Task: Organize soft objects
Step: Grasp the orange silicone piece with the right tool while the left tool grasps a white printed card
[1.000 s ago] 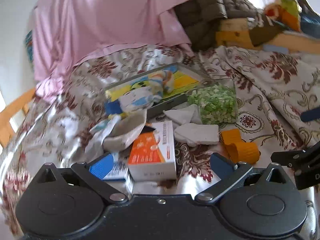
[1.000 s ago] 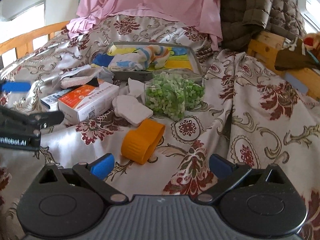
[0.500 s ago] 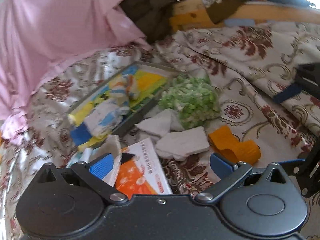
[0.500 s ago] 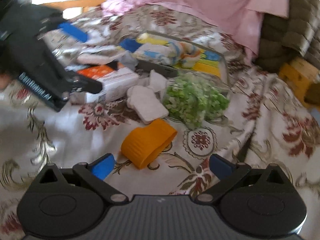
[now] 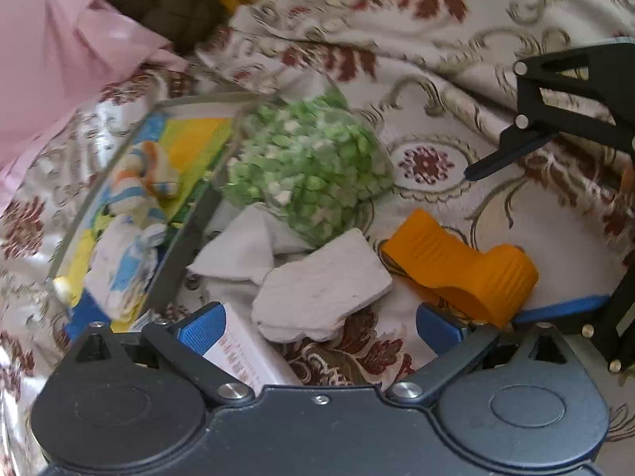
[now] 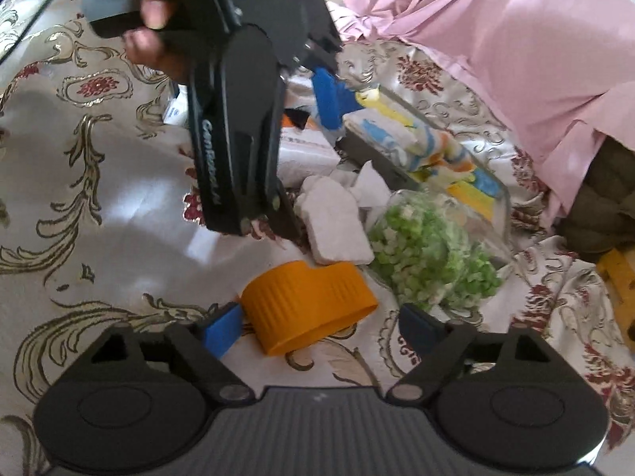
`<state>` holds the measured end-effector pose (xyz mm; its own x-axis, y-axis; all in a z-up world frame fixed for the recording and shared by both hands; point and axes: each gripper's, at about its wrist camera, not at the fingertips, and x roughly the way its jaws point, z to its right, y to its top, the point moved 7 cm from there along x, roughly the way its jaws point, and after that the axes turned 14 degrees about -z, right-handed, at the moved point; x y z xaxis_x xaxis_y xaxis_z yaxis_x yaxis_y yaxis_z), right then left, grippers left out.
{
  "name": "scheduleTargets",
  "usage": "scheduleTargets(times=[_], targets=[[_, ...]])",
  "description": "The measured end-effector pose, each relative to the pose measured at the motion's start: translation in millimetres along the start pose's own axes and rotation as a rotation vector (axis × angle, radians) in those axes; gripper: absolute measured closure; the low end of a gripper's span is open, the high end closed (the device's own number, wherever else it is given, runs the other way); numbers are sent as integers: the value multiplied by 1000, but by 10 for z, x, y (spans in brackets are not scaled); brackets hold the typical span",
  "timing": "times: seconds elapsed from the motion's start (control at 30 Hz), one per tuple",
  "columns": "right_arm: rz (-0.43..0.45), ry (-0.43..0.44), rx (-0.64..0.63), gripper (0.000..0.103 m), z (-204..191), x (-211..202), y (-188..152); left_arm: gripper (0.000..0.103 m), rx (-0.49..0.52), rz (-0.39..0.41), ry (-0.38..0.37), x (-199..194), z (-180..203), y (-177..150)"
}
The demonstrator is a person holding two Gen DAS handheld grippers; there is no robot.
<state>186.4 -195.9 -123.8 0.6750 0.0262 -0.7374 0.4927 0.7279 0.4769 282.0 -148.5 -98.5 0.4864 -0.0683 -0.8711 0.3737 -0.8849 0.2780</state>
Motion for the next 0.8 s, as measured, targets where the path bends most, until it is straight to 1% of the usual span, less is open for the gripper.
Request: scheduleTargets(times=[0.17,0.23,0.3,0.4,0.47,0.57,0.6,0.63,0.7,0.77,0.8], targets=[[18,62,46,21,55,70,5,4,73,-36,-13,201,47,72],[36,69,51,24,64,59,14,6,99,-43,-25,253,64,91],[48,70,44,25,62,60,27,6,130,-41,-21,282,87,105],[71,54,6,26,15,66,39,6,168,-44,-22,330,94,126],[77,55,-16,29,-18,79,52,6,196,-42,-22,358,97,138],[81,78,-23,42,-40,87,51,7,233,-39,-27,372,111,140],[85,85,-21,51,-34,82,51,8,253,-34,-28,367,120,136],[83,90,-16,59,-26,80,51,12,270,-30,-28,358,130,126],[74,101,16,62,28,96,43,18,302,-20,-41,337,164,112],[60,122,68,64,112,117,31,20,327,-12,-25,316,189,95],[59,134,100,66,162,119,28,23,341,-5,-20,306,201,83]])
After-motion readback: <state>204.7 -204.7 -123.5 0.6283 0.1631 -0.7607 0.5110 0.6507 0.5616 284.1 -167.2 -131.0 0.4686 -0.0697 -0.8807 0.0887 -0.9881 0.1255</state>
